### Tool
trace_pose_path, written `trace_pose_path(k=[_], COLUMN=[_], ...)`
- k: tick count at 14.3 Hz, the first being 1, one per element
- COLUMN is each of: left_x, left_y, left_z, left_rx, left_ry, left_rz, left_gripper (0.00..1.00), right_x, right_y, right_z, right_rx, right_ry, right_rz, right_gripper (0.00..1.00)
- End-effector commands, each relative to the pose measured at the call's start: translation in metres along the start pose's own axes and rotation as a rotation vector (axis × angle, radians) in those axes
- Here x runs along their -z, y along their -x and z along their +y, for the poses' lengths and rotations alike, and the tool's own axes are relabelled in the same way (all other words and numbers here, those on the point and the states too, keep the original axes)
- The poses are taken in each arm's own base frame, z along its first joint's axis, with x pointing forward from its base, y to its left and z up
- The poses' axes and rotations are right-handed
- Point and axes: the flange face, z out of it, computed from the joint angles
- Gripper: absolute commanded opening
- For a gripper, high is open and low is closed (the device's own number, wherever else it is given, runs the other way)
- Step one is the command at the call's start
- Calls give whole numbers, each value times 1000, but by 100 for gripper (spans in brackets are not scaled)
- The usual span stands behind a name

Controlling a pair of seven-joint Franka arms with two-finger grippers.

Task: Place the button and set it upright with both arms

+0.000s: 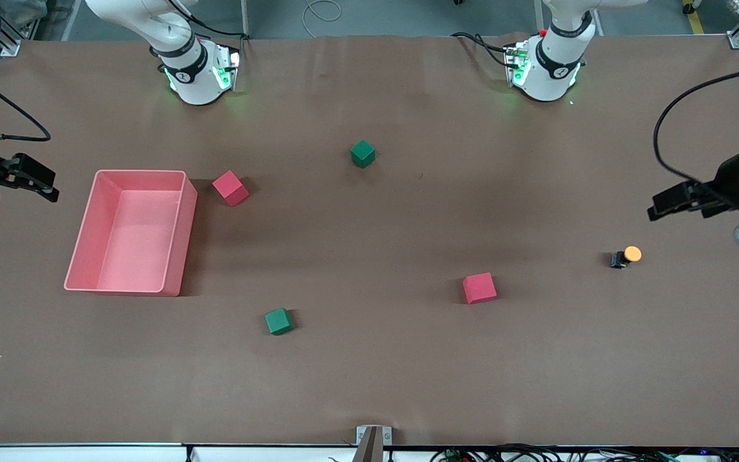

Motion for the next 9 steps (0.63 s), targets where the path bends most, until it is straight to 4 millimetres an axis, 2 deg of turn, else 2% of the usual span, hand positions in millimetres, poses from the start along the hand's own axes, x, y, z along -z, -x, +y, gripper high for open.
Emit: trace_pose_path(k=[1,6,9], left_x=[18,44,50], left_y=[24,54,71], left_z=[10,10,4], left_rx=[-28,-42,-38], left_ry=[6,8,9], left_rz=[-25,-4,0], left_gripper=[100,100,100], right_x=[1,5,4], right_y=[6,7,6], right_z=[3,1,0], right_rx=[-9,-5,-5], right_ry=[-9,-10,-9], right_rz=[-6,0,1], right_gripper=[100,100,100])
